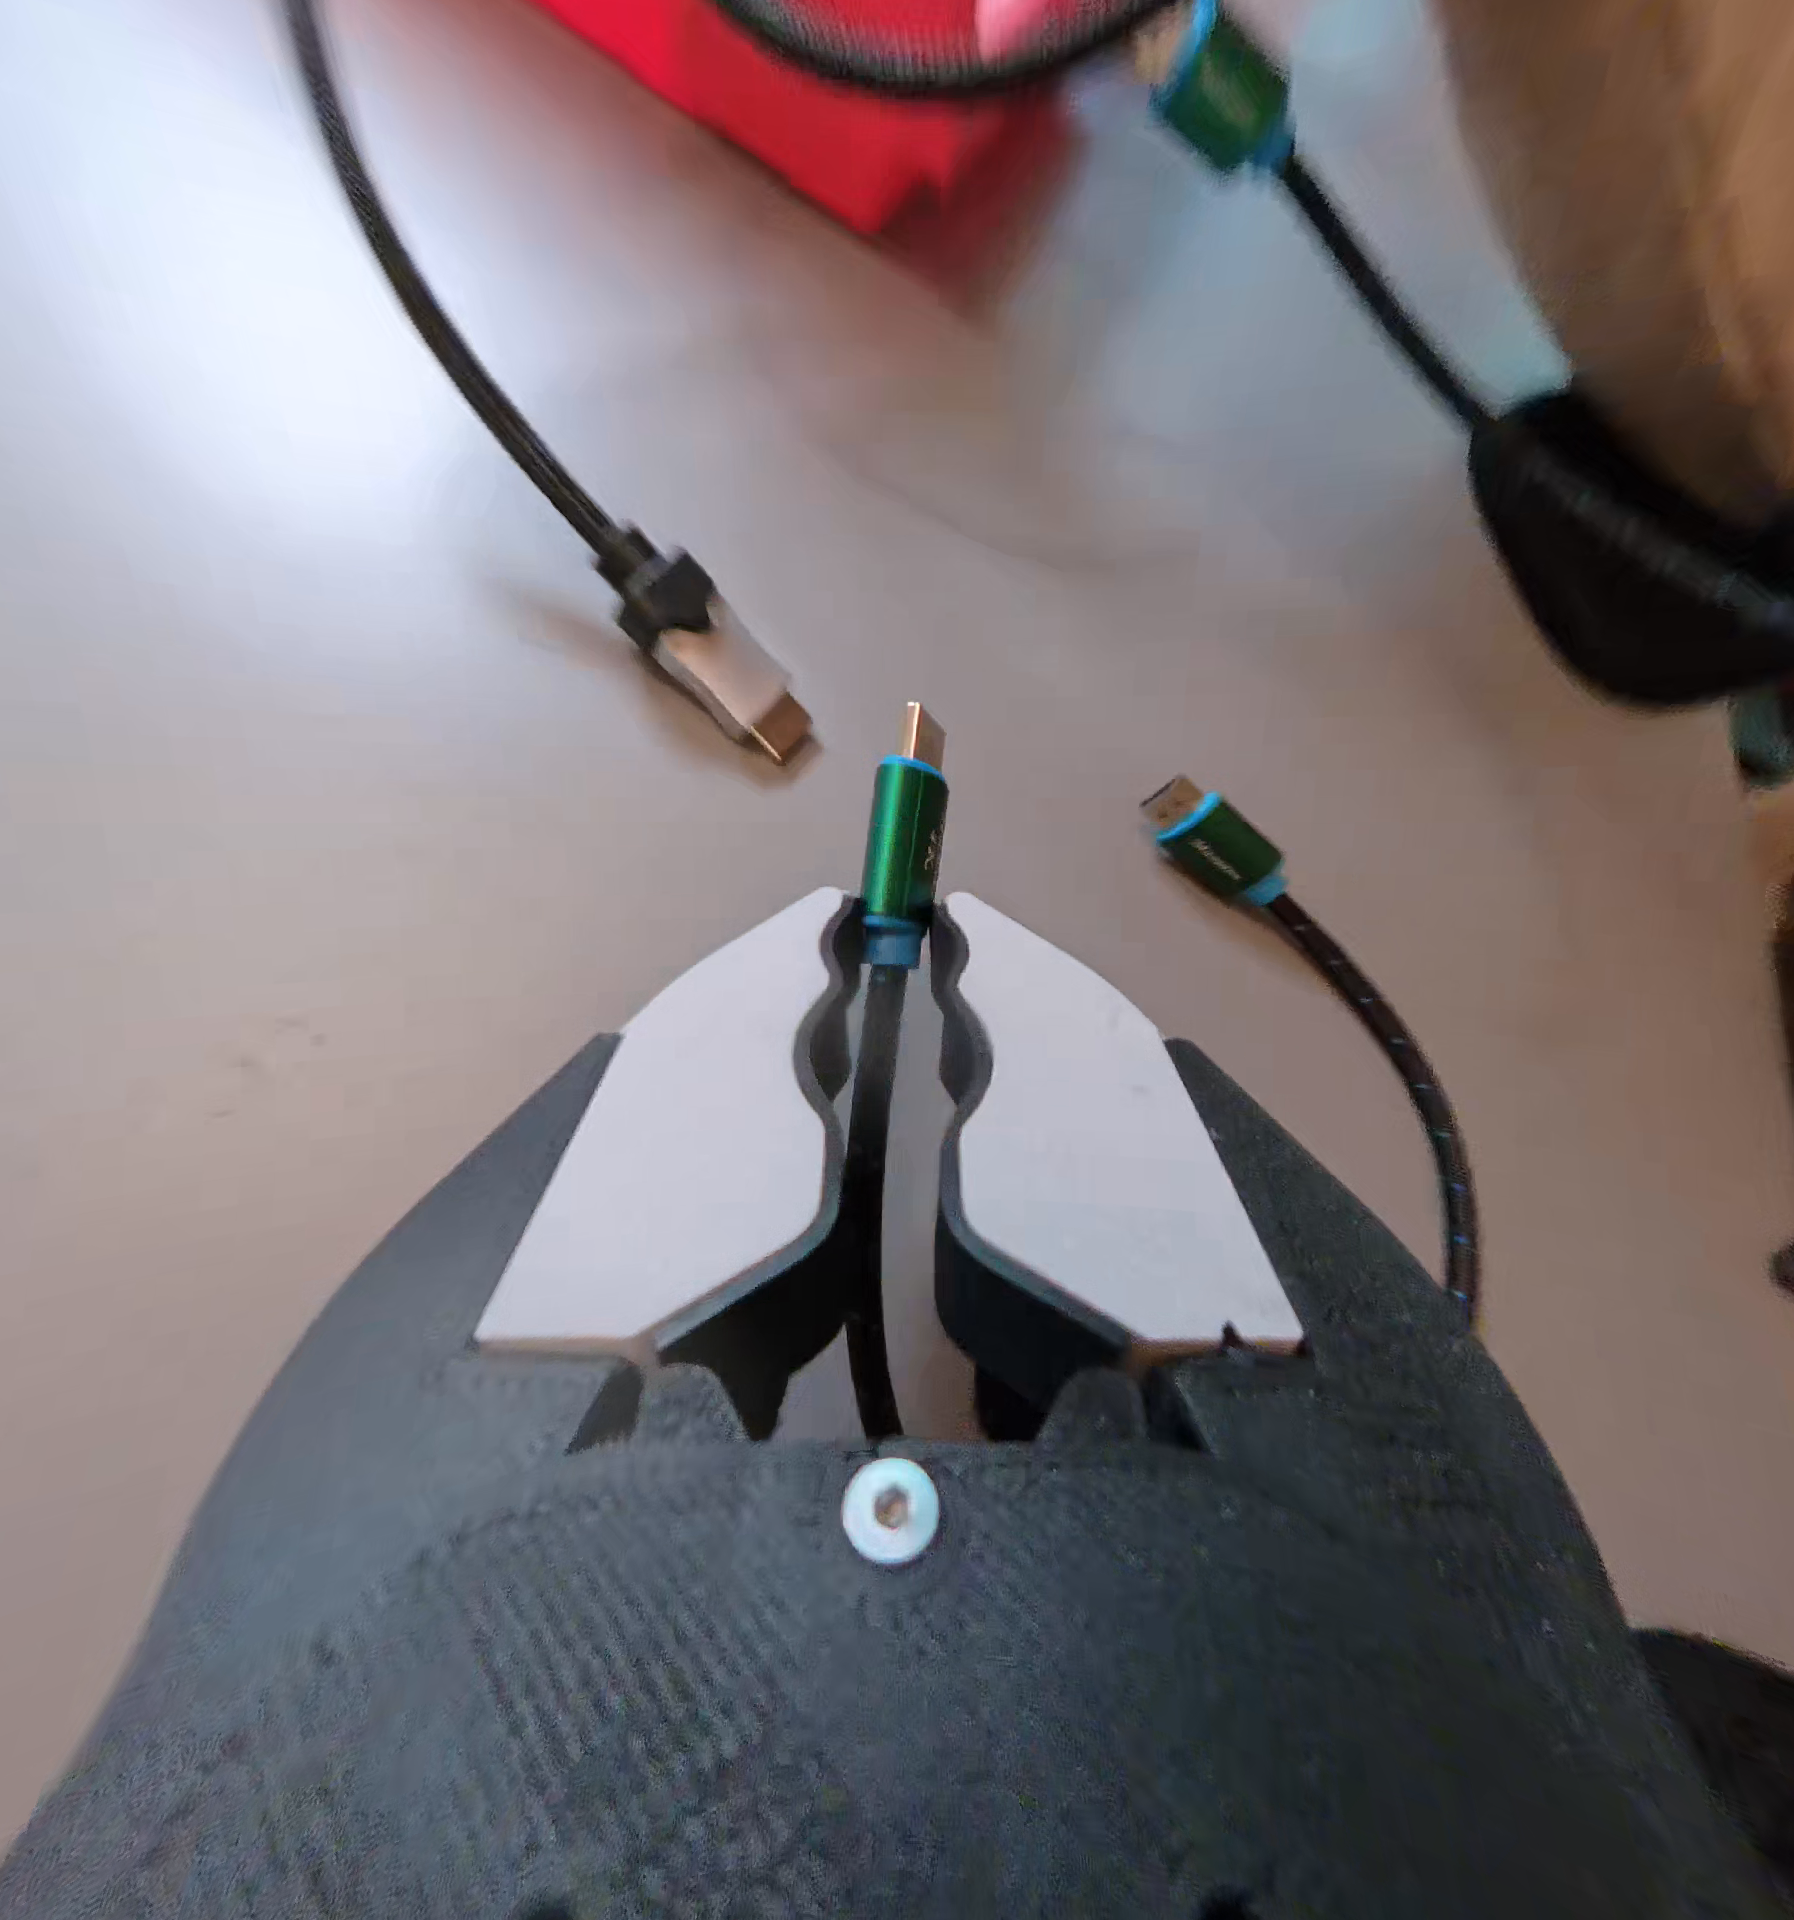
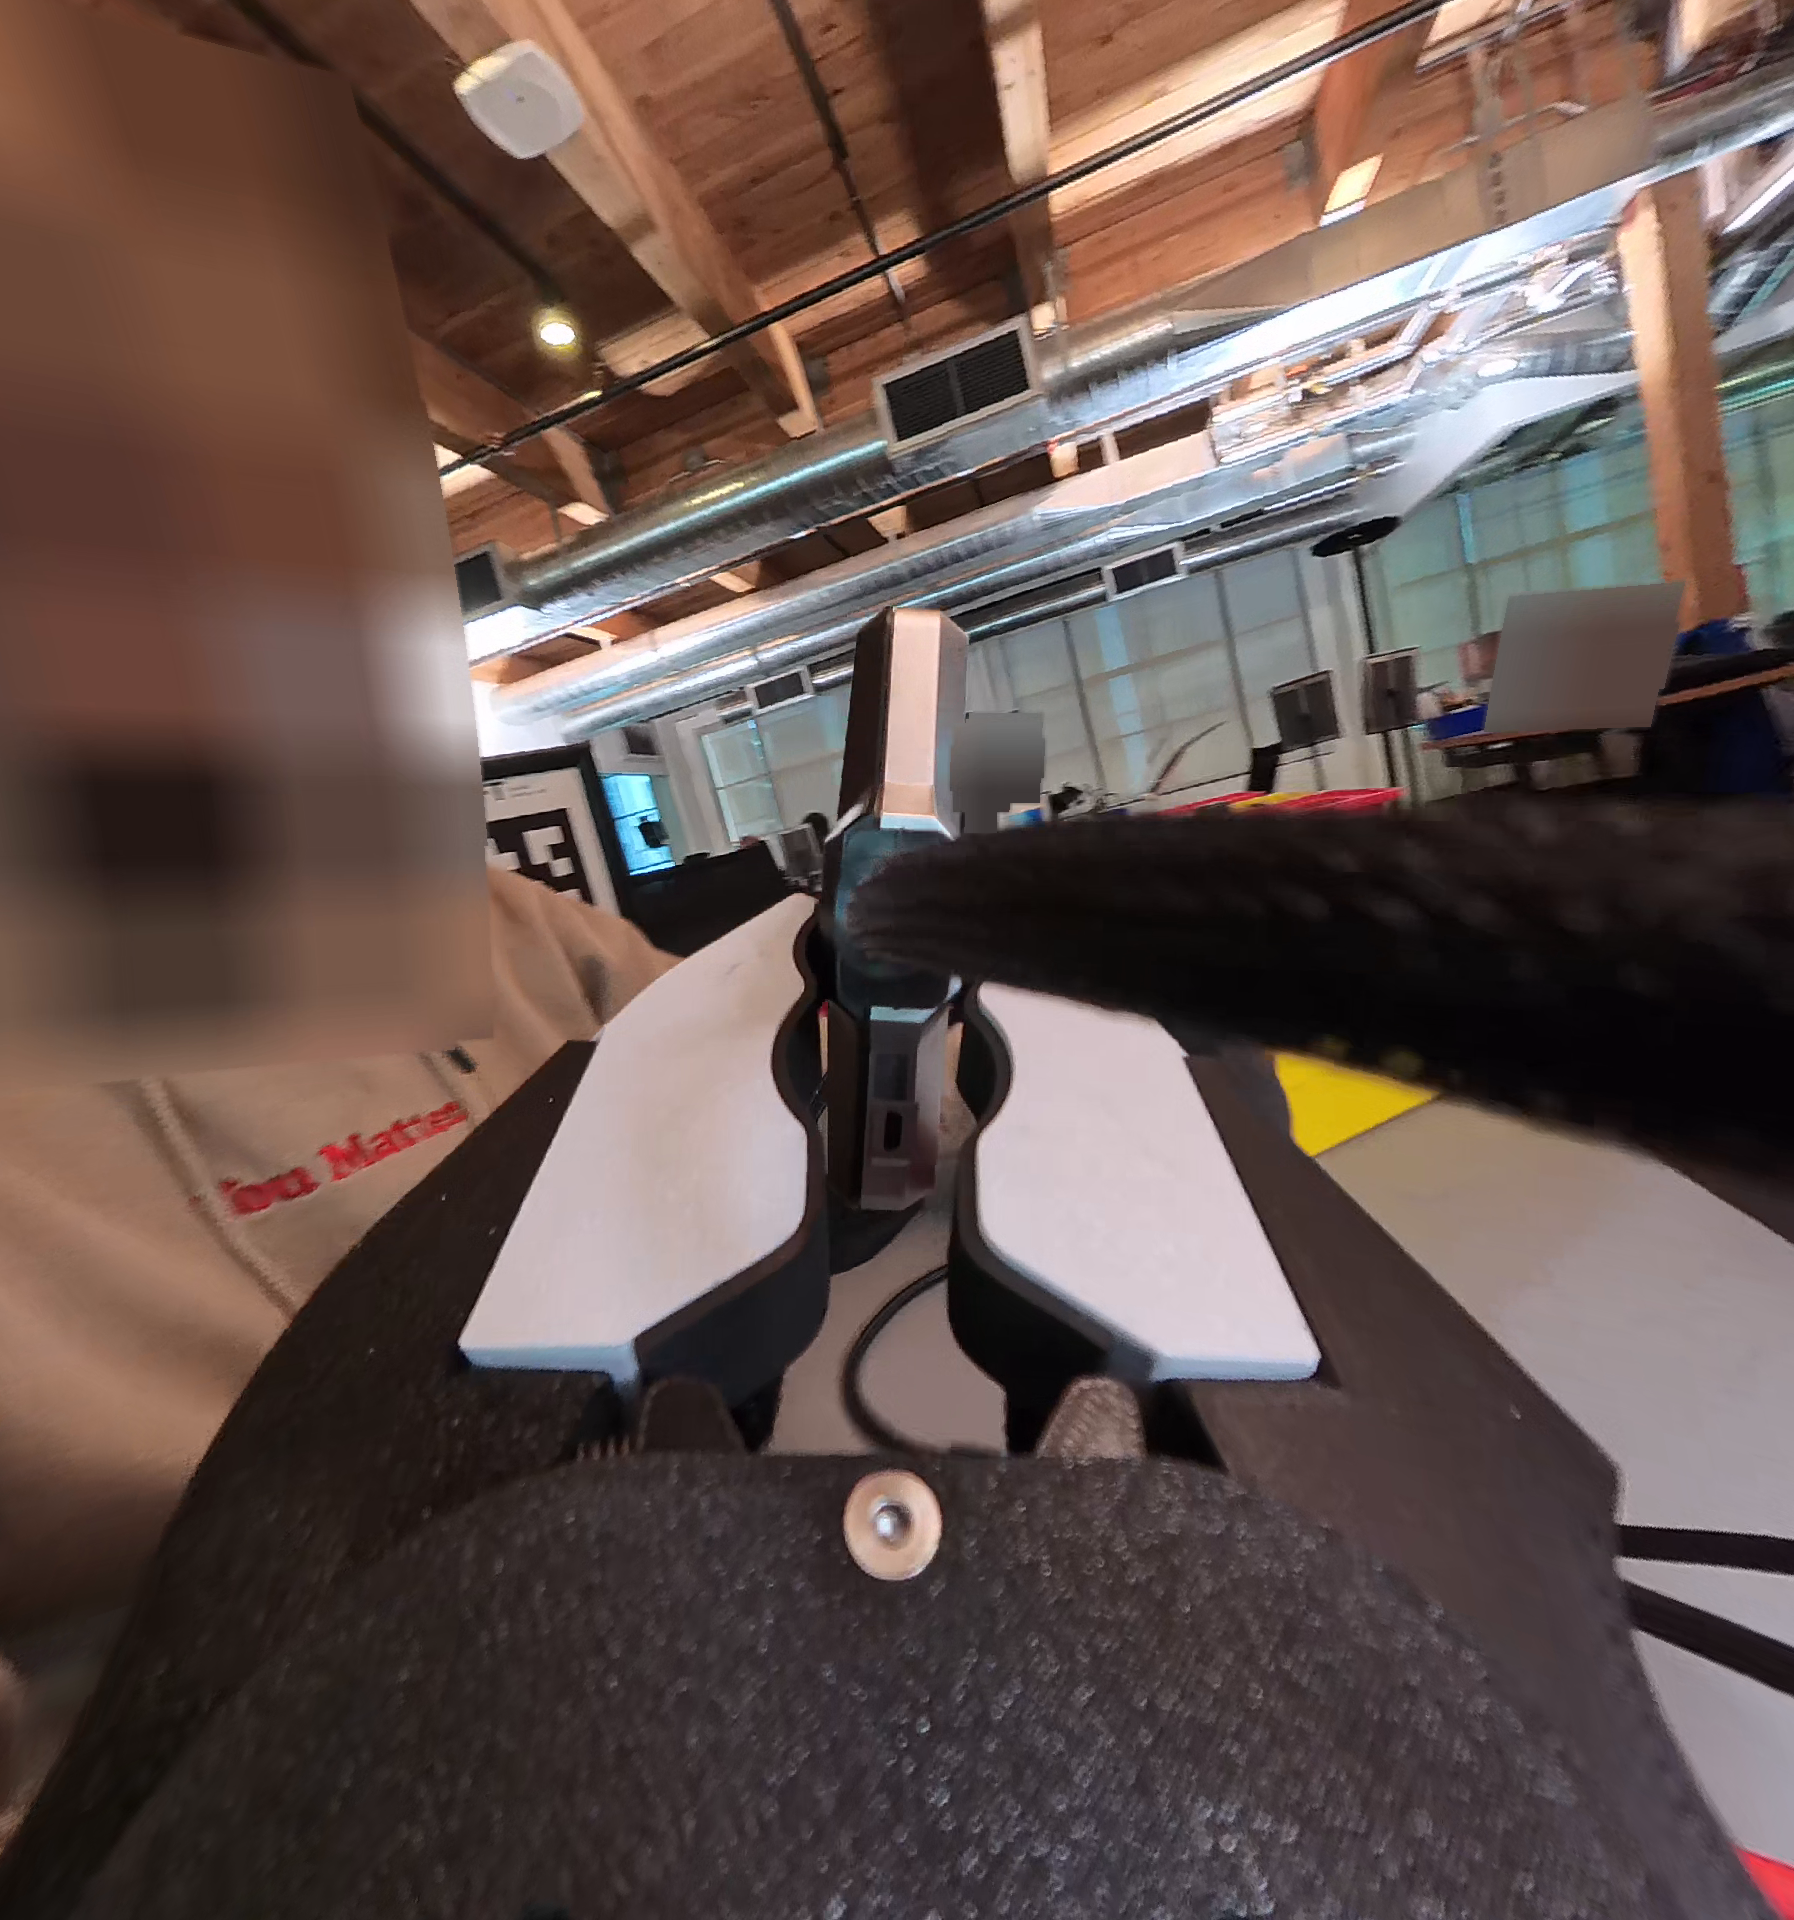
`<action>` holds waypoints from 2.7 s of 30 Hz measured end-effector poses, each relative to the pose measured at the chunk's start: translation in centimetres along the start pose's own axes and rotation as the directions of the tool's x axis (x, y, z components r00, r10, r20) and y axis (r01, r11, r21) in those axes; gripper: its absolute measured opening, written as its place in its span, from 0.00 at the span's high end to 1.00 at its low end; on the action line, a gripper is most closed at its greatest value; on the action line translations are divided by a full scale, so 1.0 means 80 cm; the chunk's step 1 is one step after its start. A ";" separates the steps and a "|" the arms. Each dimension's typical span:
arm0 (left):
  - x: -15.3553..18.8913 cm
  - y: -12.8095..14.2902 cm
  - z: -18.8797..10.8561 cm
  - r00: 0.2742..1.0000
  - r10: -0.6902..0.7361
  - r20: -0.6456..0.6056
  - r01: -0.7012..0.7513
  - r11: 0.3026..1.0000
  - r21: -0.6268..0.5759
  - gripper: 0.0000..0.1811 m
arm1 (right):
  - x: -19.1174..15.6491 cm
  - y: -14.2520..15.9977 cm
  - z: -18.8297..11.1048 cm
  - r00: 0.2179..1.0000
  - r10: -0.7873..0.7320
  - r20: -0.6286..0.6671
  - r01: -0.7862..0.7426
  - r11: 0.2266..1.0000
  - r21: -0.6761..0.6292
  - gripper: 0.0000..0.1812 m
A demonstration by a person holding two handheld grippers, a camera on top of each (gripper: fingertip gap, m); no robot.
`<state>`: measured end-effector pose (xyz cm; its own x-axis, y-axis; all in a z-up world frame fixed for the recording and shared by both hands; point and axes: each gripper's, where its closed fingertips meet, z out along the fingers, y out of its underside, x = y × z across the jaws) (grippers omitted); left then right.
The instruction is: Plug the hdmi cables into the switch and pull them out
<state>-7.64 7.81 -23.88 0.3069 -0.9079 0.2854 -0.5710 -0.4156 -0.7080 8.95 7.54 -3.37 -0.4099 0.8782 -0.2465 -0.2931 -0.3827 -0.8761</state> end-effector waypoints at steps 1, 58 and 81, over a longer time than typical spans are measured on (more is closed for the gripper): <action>0.000 -0.013 -0.015 1.000 -0.017 0.026 0.016 0.999 0.047 0.93 | 0.003 -0.001 0.002 1.000 -0.003 -0.016 0.003 1.000 0.001 0.88; 0.096 -0.067 -0.034 0.993 -0.040 -0.112 0.040 0.999 0.006 0.94 | 0.057 0.138 0.074 0.983 -0.013 -0.182 -0.071 0.892 -0.446 0.88; 0.101 -0.085 -0.041 0.963 -0.078 -0.257 0.118 0.983 0.141 0.94 | 0.059 0.136 0.079 0.976 -0.032 -0.217 -0.071 0.890 -0.451 0.88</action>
<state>-3.76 3.17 -14.64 0.1443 -0.8559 0.4966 -0.4179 -0.5076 -0.7535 -1.62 5.67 -11.46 -0.2035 0.9312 -0.3024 0.1576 -0.2737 -0.9488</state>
